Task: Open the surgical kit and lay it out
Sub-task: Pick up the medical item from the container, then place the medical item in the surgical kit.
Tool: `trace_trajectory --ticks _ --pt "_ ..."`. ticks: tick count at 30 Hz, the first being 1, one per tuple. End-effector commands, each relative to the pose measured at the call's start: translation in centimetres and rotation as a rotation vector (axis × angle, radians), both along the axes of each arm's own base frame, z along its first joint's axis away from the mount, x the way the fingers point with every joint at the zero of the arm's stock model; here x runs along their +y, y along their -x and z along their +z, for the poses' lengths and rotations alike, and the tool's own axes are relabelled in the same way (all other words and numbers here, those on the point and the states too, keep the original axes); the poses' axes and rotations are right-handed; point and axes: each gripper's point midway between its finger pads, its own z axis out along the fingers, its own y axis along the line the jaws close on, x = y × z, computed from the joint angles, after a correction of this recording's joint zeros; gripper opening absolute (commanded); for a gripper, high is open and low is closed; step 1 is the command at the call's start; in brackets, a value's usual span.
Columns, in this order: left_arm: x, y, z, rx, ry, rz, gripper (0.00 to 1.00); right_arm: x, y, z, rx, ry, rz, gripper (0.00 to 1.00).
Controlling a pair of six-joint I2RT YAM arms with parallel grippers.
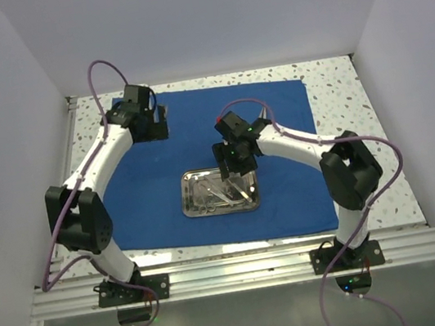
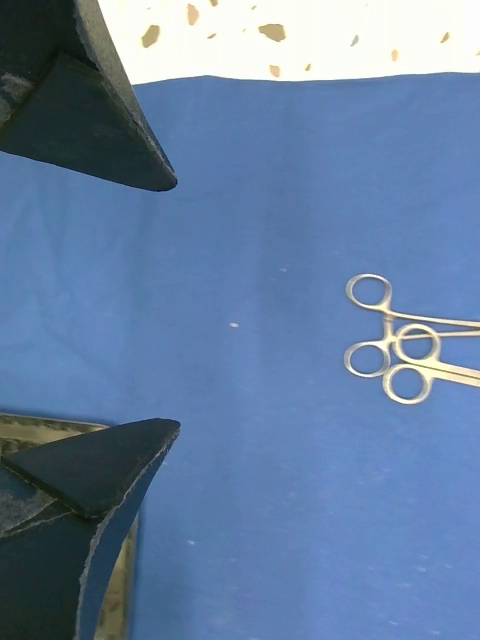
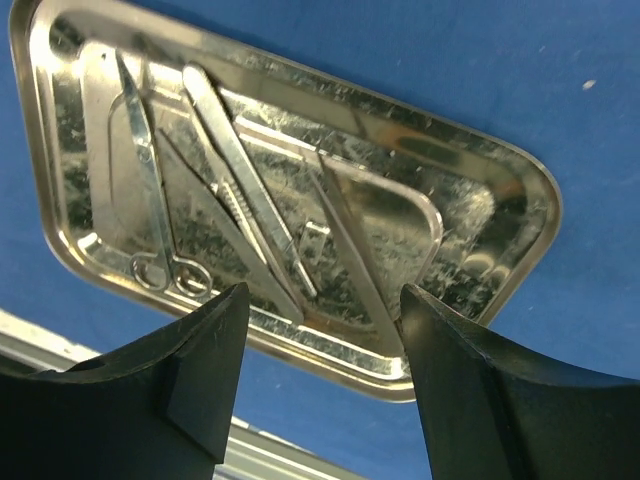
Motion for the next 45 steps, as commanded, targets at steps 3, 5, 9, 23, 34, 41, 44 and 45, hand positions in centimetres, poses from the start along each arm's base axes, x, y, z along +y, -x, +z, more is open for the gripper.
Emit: trace_trajectory --ticks 3,5,9,23,34,41,44,45 --pt "0.6 2.7 1.4 -0.017 0.029 0.015 1.00 -0.2 -1.9 0.2 -0.061 0.050 -0.003 0.66" --pt "0.9 3.4 1.5 -0.018 0.026 0.020 1.00 -0.4 -1.9 -1.0 -0.045 0.066 -0.003 0.66" --pt "1.0 3.9 1.7 -0.019 0.030 0.021 1.00 -0.4 -1.6 -2.7 -0.023 0.085 0.001 0.65" --pt "0.3 3.5 1.8 -0.017 0.054 0.003 1.00 -0.9 -2.2 -2.1 -0.041 0.121 0.023 0.00" --pt "0.1 4.1 3.0 -0.040 0.074 -0.018 1.00 -5.6 -10.0 8.0 -0.267 0.147 -0.163 0.00" --pt "-2.4 4.9 4.2 -0.069 0.193 -0.103 1.00 -12.2 -16.7 7.7 -0.281 0.195 -0.322 0.00" --pt "-4.3 5.9 3.9 -0.041 0.212 -0.138 1.00 -13.6 -19.5 6.2 -0.274 0.225 -0.356 0.00" --pt "-4.8 6.2 3.8 -0.034 0.215 -0.143 1.00 -13.6 -20.9 5.8 -0.279 0.225 -0.366 0.00"
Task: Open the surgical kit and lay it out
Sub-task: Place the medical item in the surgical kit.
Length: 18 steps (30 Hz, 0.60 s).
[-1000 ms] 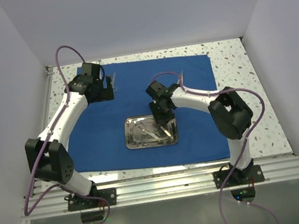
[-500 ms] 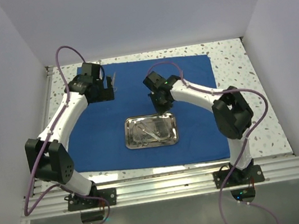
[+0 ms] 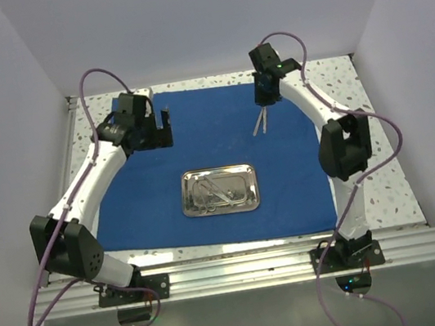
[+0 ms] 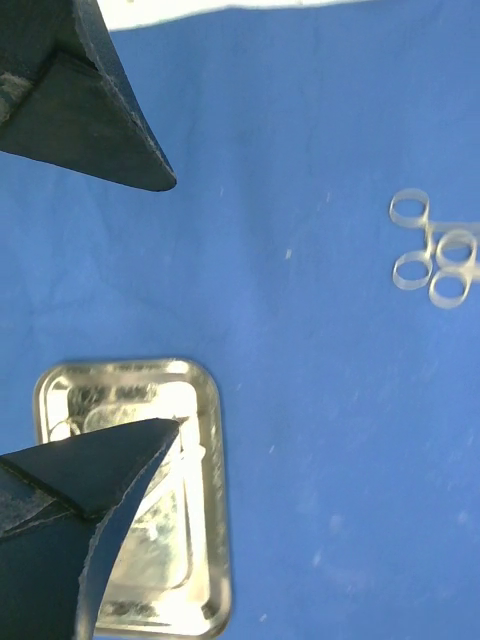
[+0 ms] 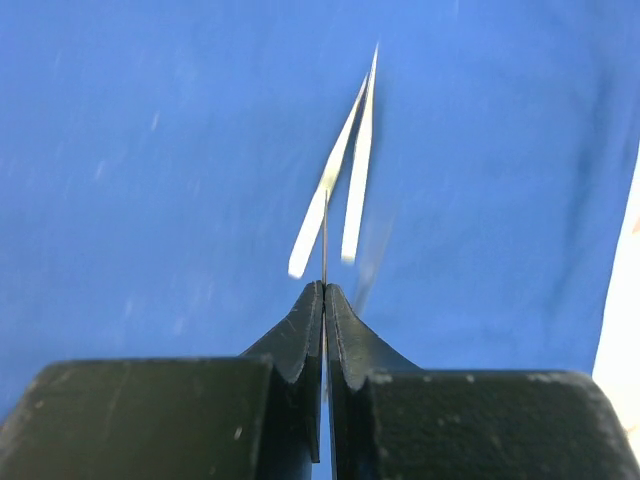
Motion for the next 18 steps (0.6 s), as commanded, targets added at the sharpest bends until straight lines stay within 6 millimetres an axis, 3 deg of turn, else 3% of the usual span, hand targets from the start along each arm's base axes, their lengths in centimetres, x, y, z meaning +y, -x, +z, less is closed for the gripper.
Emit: trace_trajectory --ticks 1,3,4,9,12,13,16,18 --pt "-3.5 1.6 0.6 0.002 0.060 -0.072 1.00 -1.0 -2.3 -2.5 0.041 0.058 -0.011 0.00" --pt "-5.2 2.4 0.5 0.014 0.066 -0.101 0.99 -1.2 -4.1 -1.9 0.012 0.062 -0.024 0.00" --pt "-5.6 2.7 0.4 0.018 0.063 -0.101 0.99 -1.6 -4.4 -3.8 0.052 0.076 -0.033 0.00" --pt "-7.8 4.1 -0.7 0.066 0.095 -0.114 0.97 -2.5 -6.1 -5.4 0.058 0.096 -0.066 0.00" --pt "-8.6 4.6 -0.8 0.079 0.108 -0.124 0.96 -3.2 -6.8 -6.0 0.063 0.085 -0.086 0.21" --pt "-8.8 4.8 -0.9 0.085 0.110 -0.127 0.96 -3.6 -6.8 -6.1 0.066 0.078 -0.094 0.32" --pt "-9.3 5.2 -1.3 0.098 0.110 -0.140 0.96 -3.8 -7.0 -5.3 0.051 0.060 -0.101 0.47" --pt "-9.9 5.7 -2.0 0.114 0.103 -0.160 0.96 -3.9 -6.8 -4.4 0.038 0.047 -0.103 0.51"
